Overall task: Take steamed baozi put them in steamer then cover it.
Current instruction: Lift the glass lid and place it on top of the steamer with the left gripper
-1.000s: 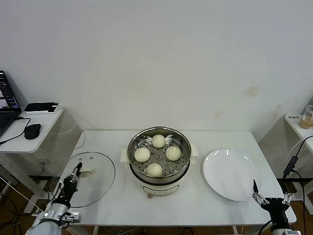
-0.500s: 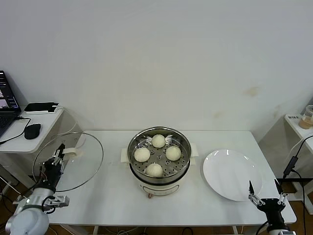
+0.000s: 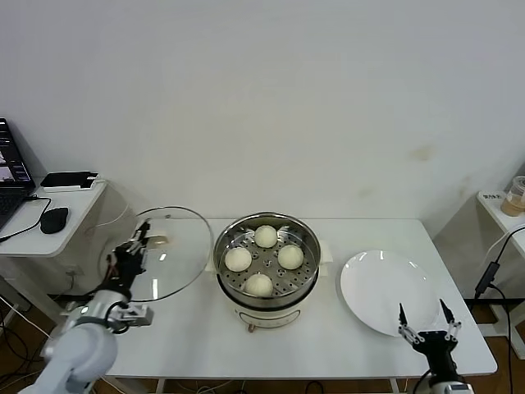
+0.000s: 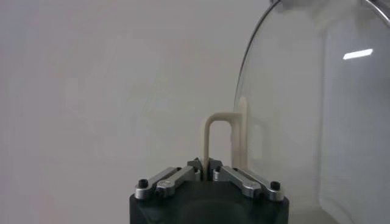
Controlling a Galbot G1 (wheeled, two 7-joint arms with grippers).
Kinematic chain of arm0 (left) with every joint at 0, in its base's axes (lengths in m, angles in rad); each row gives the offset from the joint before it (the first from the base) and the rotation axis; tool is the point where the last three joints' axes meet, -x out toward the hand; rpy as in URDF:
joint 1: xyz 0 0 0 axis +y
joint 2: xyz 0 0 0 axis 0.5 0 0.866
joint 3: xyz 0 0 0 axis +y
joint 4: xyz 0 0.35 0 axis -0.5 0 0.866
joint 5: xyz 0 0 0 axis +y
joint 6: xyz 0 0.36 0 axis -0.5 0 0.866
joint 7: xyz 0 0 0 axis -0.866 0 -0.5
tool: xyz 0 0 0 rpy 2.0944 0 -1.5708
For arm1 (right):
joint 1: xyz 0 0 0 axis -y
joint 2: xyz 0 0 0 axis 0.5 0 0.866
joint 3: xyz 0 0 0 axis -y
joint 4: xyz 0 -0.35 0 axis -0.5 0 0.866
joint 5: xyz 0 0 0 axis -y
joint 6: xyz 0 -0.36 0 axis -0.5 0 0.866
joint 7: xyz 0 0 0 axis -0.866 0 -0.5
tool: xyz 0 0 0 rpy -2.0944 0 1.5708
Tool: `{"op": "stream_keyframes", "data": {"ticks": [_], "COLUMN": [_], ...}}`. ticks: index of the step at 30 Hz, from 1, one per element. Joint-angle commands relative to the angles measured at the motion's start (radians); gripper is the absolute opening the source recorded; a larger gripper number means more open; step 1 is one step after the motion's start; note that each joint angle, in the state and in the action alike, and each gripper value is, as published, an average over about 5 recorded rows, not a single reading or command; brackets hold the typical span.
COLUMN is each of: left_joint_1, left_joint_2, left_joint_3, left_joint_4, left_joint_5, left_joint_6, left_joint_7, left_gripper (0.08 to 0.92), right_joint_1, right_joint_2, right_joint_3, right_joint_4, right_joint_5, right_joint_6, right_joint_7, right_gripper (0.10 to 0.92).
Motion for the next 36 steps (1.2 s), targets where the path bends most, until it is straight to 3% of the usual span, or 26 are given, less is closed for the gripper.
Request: {"op": "stream_keyframes", "data": {"ticks": [1, 7, 14, 23, 36], "left_joint_1": [-0.285, -0.376, -0.390, -0.405, -0.403], "left_joint_2": [-0.046, -0.131, -0.209, -0.367, -0.426], "left_joint_3": [0.352, 0.427, 0.486, 0.545, 0.580], "left_joint_4": [-0.018, 0.022, 0.036, 0.082, 0.122], "left_joint_5": [0.031, 0.136, 0.297, 0.476, 0.468], "left_joint_6": [0.240, 0.305, 0.304, 0.272, 0.292], "left_joint_7": [0.086, 0.161, 0.243, 0.298, 0.321], "left_gripper": [0.139, 0.139, 0.139, 0.139, 0.139], "right_joint_1": [0.024, 0.037, 0.041, 0.040, 0.041], "right_joint_2": [0.008, 0.015, 0.018, 0.027, 0.039], "right_joint_3": [-0.083, -0.114, -0.119, -0.123, -0.145], "right_joint_4": [-0.031, -0.044, -0.050, -0.059, -0.079], "right_joint_5": [-0.054, -0.070, -0.097, -0.120, -0.147], "right_joint_6": [-0.012, -0.028, -0.037, -0.036, -0.028], "right_joint_7": [0.004, 0.004, 0.004, 0.006, 0.007], "right_gripper": [0.823, 0.823, 0.823, 0.823, 0.823]}}
